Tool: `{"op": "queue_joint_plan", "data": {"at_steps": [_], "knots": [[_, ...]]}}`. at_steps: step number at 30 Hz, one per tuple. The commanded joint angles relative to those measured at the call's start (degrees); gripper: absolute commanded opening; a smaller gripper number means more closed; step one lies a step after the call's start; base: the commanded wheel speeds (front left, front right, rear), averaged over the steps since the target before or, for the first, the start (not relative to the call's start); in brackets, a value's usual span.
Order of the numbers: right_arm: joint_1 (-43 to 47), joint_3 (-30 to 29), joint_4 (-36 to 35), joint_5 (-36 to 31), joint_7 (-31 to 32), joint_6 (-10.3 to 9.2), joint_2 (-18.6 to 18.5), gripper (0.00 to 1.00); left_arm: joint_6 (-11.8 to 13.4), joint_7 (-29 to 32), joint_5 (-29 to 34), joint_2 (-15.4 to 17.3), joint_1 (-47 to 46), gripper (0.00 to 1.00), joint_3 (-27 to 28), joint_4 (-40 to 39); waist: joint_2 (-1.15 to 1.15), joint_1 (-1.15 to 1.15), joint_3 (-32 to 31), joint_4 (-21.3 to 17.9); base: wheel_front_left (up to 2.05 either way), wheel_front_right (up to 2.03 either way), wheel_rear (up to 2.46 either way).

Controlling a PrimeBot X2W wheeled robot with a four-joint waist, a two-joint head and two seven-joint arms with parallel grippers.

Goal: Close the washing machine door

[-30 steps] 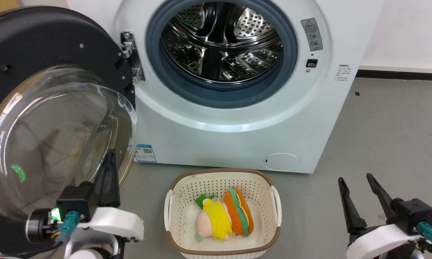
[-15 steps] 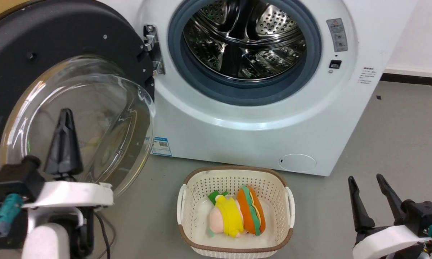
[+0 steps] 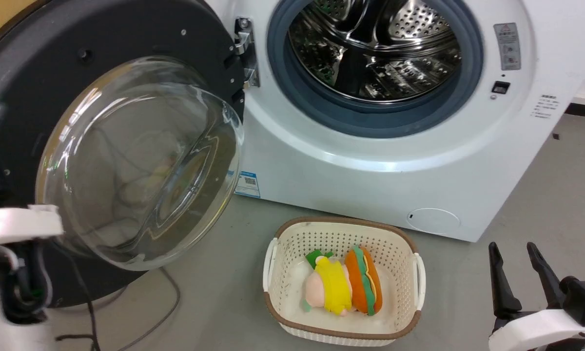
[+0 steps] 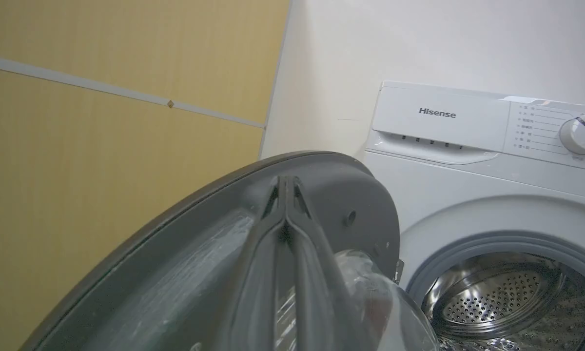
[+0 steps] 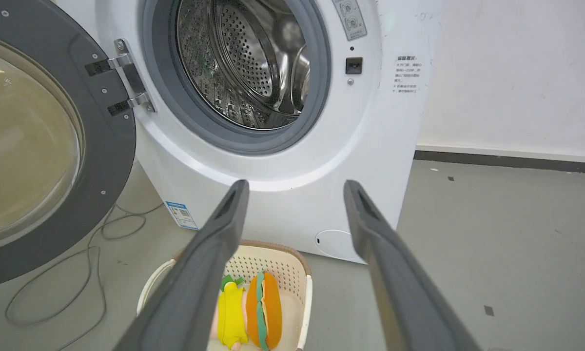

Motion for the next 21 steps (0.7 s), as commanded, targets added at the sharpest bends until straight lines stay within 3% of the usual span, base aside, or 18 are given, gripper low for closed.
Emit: {"op": "queue_joint_plan", "data": {"at_steps": [1,14,21], "knots": [[-0.1,-0.4,0.3,0.5,-0.6,0.02,0.1,1.00,-0.2,0.1,-1.6,1.0,-1.8,0.00,1.6,0.7,0.00,0.00,0.4,0.7,0.00,0.00,0.00],[-0.8,-2.4,2.7,1.4,-2.1,0.03,0.2,1.00,0.3,4.4,-10.1,7.4,-7.0,0.00,8.7,10.8,0.00,0.00,2.4,4.4,0.00,0.00,0.00],[-1.1,-3.3,3.9,2.2,-3.0,0.03,0.2,1.00,1.5,14.8,-18.9,9.9,-10.2,0.00,10.9,18.5,0.00,0.00,3.4,5.4,0.00,0.00,0.00]]}}
